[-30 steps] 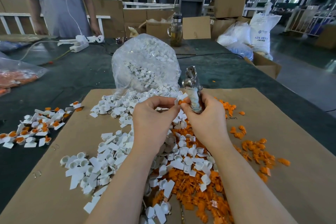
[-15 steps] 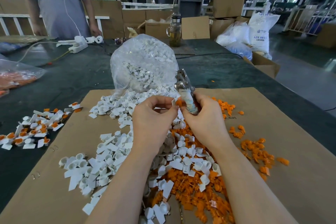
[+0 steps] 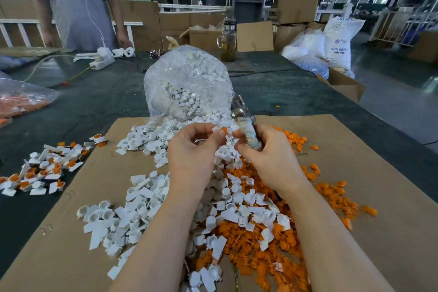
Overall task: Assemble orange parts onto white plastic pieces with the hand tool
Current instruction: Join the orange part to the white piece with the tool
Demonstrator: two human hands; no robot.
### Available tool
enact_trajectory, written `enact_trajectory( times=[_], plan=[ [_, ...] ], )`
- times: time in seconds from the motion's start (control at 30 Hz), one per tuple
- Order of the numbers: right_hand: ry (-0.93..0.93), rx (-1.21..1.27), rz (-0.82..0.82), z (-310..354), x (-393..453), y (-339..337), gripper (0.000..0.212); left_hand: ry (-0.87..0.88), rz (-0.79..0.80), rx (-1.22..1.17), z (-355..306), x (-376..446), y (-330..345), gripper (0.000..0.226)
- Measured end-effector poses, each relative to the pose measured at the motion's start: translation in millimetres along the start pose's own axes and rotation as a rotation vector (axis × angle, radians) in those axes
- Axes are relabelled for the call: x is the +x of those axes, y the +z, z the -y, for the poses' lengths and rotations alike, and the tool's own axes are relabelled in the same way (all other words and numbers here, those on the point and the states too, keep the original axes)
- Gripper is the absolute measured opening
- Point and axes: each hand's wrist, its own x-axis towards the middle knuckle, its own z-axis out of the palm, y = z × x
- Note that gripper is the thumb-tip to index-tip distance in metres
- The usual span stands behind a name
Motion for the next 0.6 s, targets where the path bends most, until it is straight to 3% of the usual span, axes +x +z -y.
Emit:
enact_trajectory(
  times=[0.33, 0.6],
  plan=[
    [0.028, -0.093, 0.268, 0.7, -2.0, -7.7, 0.018, -0.011, 0.013, -0.205, 1.1, 6.8, -4.5, 0.015],
    [-0.007, -0.121, 0.316, -0.9, -2.5, -4.7, 0.009, 0.028, 0.036, -0.21, 2.2, 7.6, -5.3, 0.017]
  ],
)
